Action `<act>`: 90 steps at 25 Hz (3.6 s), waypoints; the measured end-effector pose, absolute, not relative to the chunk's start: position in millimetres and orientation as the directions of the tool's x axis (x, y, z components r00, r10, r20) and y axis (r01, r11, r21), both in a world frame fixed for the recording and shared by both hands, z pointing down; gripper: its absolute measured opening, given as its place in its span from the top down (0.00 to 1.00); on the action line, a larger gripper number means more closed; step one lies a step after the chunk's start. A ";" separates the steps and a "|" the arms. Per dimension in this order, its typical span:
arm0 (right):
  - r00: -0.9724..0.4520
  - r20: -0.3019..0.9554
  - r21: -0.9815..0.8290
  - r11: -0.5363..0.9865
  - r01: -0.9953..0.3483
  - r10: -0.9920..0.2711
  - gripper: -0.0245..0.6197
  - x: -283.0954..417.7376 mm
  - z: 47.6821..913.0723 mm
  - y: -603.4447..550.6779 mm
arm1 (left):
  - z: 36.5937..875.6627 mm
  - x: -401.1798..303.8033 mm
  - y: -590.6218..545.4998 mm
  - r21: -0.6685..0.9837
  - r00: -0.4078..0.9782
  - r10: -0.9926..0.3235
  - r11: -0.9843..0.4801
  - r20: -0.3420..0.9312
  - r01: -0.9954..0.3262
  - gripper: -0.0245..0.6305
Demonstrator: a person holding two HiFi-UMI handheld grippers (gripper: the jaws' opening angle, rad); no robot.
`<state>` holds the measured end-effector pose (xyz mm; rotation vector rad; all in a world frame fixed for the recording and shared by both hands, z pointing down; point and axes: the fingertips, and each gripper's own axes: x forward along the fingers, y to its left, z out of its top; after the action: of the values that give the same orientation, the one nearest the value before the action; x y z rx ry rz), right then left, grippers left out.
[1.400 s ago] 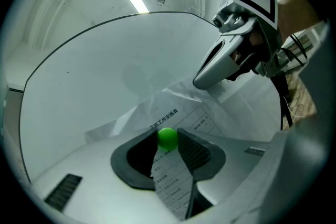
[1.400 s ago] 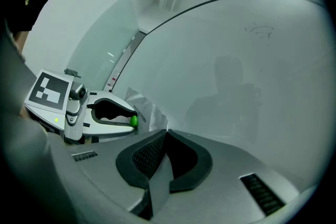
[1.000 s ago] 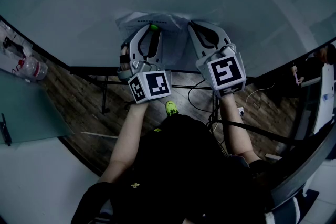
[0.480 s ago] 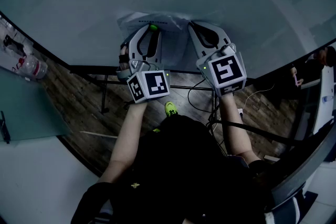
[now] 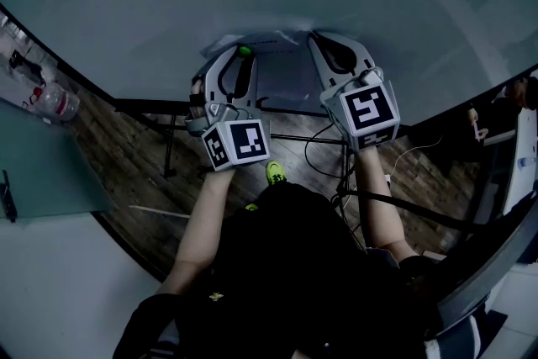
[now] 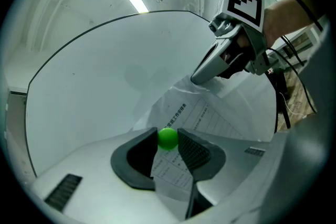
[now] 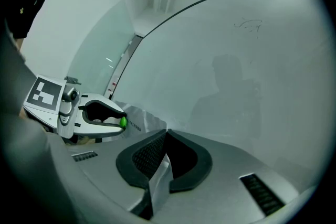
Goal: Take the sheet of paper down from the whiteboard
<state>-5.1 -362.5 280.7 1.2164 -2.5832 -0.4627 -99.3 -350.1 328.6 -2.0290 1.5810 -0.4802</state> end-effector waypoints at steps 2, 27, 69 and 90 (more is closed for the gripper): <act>-0.623 0.086 0.385 0.602 -0.699 -0.778 0.94 -5.9 280.5 -361.0 | 329.1 -100.9 -347.9 -0.597 0.254 -0.967 -0.182 -0.037 -0.781 0.77; -0.607 0.084 0.370 0.590 -0.717 -0.790 0.94 -14.2 282.8 -303.7 | 329.7 -103.9 -306.6 -0.605 0.308 -0.951 -0.228 -0.030 -0.763 0.76; -0.723 0.114 0.242 0.725 -0.645 -0.682 0.94 55.6 308.6 -197.4 | 350.7 -20.6 -201.9 -0.609 0.258 -0.965 -0.231 0.045 -0.759 0.76; -0.795 0.119 0.195 0.799 -0.568 -0.594 0.93 97.0 322.4 -122.2 | 355.6 23.0 -127.5 -0.608 0.187 -0.981 -0.174 0.043 -0.775 0.76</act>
<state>97.0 -122.2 322.4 0.9163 -2.8131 -0.2235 23.0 -127.5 355.6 -2.0142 1.6427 -0.6053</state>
